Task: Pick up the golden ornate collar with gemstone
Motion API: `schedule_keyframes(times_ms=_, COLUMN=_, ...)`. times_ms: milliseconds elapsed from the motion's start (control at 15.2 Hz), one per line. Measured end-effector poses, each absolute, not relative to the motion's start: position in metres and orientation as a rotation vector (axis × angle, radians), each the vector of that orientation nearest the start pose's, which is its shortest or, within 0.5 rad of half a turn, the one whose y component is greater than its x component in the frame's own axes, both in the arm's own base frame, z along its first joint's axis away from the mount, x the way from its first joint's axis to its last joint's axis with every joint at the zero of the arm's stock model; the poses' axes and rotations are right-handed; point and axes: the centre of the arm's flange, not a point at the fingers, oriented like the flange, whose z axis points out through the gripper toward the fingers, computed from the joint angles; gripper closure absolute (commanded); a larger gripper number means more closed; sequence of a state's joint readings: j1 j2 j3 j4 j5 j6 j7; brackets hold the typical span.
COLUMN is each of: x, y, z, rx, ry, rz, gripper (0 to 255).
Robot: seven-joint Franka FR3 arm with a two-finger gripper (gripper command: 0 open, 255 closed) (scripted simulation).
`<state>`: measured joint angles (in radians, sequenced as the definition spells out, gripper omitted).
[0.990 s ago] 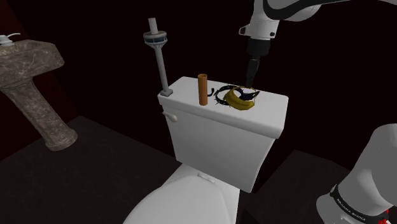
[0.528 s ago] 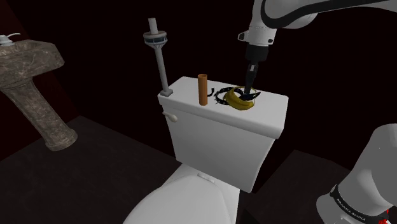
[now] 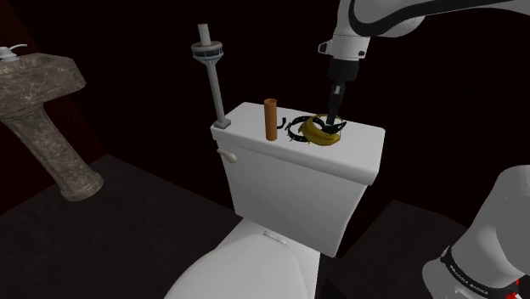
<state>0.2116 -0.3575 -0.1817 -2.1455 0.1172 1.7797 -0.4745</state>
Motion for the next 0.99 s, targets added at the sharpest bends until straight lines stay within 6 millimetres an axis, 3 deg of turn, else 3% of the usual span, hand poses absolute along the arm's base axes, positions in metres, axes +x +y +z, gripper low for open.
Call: schedule_keyframes(times_ms=990, x=0.448, y=0.016, z=0.621, rx=-2.876, ry=-0.721, rz=-0.036, gripper=255)
